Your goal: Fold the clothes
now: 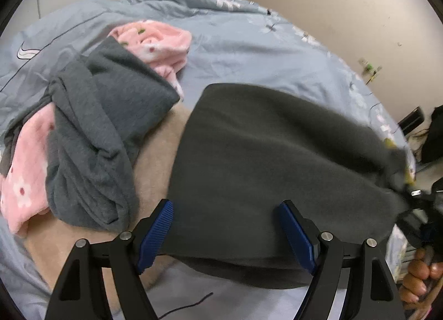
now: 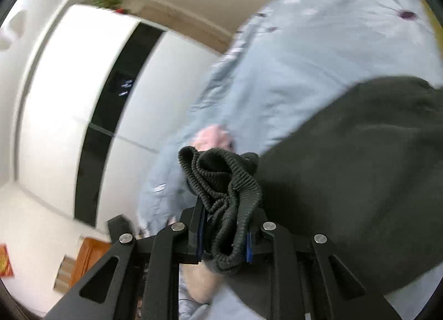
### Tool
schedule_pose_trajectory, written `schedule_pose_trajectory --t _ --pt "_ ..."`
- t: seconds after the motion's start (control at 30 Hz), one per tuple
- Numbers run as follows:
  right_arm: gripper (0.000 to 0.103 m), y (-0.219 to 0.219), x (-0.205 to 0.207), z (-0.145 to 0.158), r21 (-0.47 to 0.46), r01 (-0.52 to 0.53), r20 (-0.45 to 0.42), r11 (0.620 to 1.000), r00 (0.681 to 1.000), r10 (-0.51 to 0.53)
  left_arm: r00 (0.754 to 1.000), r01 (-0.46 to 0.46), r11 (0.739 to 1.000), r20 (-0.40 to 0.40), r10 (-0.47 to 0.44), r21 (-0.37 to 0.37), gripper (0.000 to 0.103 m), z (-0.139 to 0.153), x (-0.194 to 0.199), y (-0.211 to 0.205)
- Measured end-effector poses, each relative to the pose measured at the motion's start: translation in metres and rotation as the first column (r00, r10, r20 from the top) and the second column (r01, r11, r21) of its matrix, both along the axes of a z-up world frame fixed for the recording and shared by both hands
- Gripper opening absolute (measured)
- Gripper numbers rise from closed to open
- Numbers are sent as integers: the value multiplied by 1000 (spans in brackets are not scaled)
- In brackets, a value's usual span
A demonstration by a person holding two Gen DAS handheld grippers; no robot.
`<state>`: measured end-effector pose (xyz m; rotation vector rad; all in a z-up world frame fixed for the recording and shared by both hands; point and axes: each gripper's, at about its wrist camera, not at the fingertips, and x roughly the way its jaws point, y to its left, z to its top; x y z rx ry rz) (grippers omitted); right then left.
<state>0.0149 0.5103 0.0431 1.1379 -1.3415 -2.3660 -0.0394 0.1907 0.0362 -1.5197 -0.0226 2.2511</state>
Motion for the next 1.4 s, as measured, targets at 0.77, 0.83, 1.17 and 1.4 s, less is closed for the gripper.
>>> schedule_pose_trajectory --t 0.77,0.83,1.17,1.4 --pt "83 126 156 -74 -224 363 149 905 930 -336 958 277 956 -56 -283 -92 82 19 49 136" --pt "83 133 154 -89 -270 389 161 881 920 -357 960 273 956 -38 -279 -110 82 10 48 141" --pt "83 149 154 -128 -417 448 133 791 891 -435 962 266 957 -36 -272 -115 82 -3 51 144" --pt "51 155 164 -124 -419 479 97 771 868 -487 957 279 955 -47 -285 -105 82 -4 54 142"
